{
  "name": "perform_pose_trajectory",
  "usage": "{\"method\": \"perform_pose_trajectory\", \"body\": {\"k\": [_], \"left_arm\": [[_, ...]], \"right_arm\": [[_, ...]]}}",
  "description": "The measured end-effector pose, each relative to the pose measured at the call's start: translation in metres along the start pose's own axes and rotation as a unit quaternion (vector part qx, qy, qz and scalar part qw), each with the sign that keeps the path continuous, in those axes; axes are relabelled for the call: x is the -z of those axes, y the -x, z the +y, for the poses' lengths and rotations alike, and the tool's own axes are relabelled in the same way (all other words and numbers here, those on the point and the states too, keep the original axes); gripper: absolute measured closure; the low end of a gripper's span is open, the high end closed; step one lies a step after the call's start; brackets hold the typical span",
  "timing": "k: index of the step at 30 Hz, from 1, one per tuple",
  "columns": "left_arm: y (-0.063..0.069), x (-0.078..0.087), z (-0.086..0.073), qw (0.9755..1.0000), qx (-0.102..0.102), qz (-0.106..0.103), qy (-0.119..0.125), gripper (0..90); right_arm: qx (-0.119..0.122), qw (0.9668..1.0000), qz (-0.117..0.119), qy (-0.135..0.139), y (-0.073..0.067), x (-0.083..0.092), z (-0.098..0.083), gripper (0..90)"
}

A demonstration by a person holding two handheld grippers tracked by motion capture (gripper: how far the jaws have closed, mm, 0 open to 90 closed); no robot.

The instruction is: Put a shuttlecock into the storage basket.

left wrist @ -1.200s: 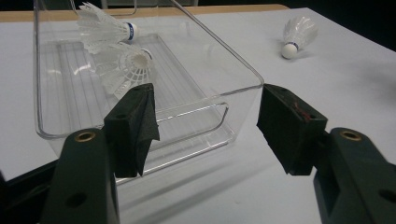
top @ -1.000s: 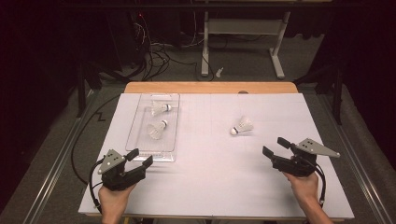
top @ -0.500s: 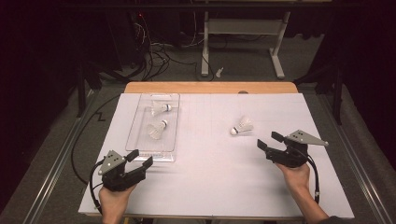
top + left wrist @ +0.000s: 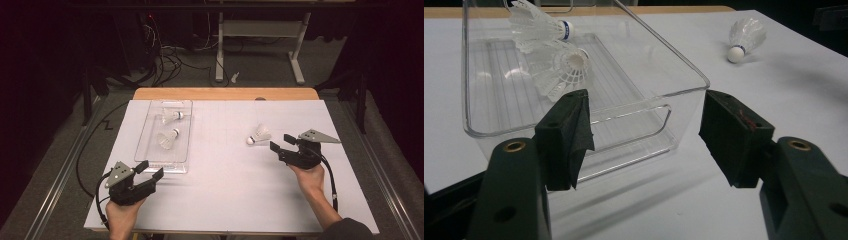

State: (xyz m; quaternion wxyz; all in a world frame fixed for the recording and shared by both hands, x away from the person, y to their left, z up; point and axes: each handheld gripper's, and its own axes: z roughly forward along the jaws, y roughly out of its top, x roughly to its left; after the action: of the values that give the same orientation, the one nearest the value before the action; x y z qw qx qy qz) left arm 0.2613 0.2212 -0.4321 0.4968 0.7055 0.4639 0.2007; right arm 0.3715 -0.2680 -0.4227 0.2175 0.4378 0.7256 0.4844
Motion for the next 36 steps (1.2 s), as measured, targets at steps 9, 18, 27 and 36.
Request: {"method": "perform_pose_trajectory", "body": {"k": [9, 18, 27, 36], "left_arm": [[-0.001, 0.001, -0.001, 1.0, 0.003, -0.004, 0.001, 37.7], [-0.002, 0.001, -0.002, 1.0, 0.003, -0.005, 0.0, 37.6], [-0.002, 0.001, -0.002, 1.0, 0.001, -0.005, 0.001, 37.7], [-0.001, 0.0, -0.001, 1.0, -0.005, -0.004, 0.0, 37.7]], "right_arm": [[-0.003, 0.9997, -0.011, -0.02, 0.008, -0.014, 0.01, 37.9], [-0.009, 0.9991, -0.021, -0.037, 0.014, -0.026, 0.015, 41.7], [-0.015, 0.9976, -0.034, -0.058, 0.022, -0.037, 0.021, 42.3], [-0.02, 0.9961, -0.022, -0.083, 0.02, -0.05, 0.033, 42.9]]}}
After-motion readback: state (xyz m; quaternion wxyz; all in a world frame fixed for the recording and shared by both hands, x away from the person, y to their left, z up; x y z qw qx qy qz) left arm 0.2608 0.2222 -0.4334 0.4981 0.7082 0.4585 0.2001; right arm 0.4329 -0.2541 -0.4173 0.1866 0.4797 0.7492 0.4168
